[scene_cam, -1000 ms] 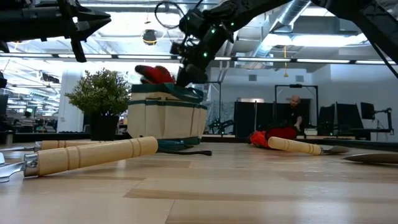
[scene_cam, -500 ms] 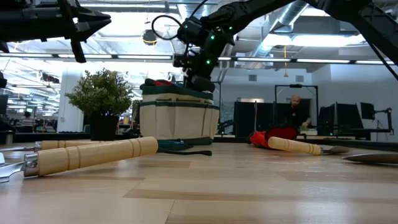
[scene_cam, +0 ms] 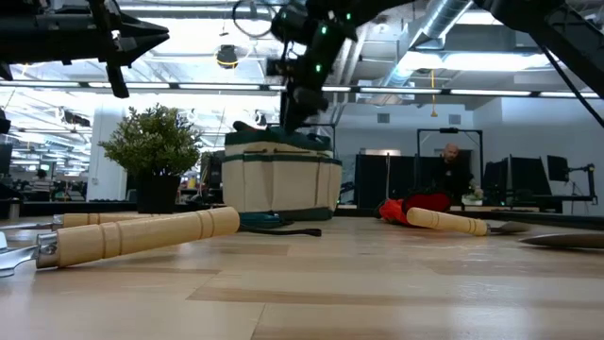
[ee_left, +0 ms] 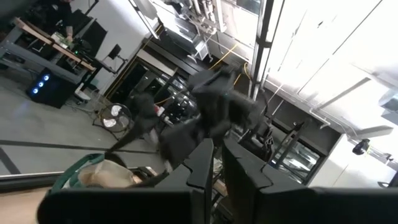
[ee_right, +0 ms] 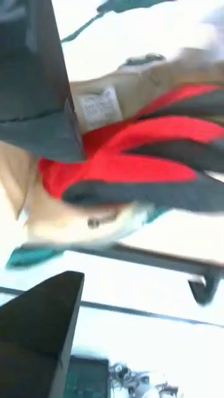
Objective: Pick & Place Garden tools in Gardening bag
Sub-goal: Put the red glove into the light brown gardening bag
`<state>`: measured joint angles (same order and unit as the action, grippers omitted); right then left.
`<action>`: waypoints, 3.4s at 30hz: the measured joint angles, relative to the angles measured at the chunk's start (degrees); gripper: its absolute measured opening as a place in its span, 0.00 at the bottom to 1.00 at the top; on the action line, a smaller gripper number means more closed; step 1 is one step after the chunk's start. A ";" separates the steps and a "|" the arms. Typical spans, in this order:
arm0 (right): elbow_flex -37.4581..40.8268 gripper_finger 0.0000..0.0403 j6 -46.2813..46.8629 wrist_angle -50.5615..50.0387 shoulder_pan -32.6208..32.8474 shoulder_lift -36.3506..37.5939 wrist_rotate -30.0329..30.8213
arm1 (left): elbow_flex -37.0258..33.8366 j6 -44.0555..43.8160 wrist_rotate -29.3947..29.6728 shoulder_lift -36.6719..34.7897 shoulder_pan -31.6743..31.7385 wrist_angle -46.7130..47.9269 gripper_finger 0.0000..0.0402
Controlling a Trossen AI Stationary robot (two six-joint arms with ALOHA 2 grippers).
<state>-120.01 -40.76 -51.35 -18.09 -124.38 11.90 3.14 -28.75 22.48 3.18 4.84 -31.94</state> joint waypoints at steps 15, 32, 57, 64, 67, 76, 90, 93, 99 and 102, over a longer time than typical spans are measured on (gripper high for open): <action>-7.01 0.05 16.40 -0.25 0.41 -3.65 -9.59 | 0.00 0.00 0.01 0.00 0.00 -0.02 0.09; -6.99 0.01 17.88 -2.67 2.23 -13.05 -10.55 | 0.00 -0.02 0.00 0.00 0.00 -0.04 0.09; -2.20 0.60 58.34 -31.23 -3.12 12.22 2.58 | 0.00 -0.24 1.58 0.00 0.01 -0.09 0.09; 18.60 0.77 75.81 -28.59 -4.09 19.67 6.06 | 0.00 -0.52 1.73 0.00 0.00 -0.32 0.09; 28.95 0.80 80.23 -22.14 -4.66 21.92 1.37 | 0.00 -1.49 1.72 0.00 0.00 -0.34 0.09; 48.38 0.84 86.44 -2.70 -6.85 21.59 -8.11 | 0.00 -2.21 1.31 0.00 0.00 -0.63 0.09; 50.89 0.92 89.71 2.21 -11.37 18.07 -10.49 | 0.00 -3.28 1.29 -0.02 0.00 -0.68 0.09; 50.83 0.92 89.10 2.51 -11.68 16.79 -11.38 | 0.00 -3.28 1.20 0.00 0.00 -0.70 0.09; 50.54 0.90 87.70 3.64 -11.63 13.36 -13.26 | 0.00 -3.28 1.26 0.00 0.00 -0.71 0.09; 50.43 0.83 87.52 3.32 -11.38 12.13 -13.41 | 0.00 -3.28 1.27 0.00 0.00 -0.71 0.09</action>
<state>-69.58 46.76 -48.03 -29.47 -112.25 -1.51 3.14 -32.03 23.75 3.18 4.84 -32.65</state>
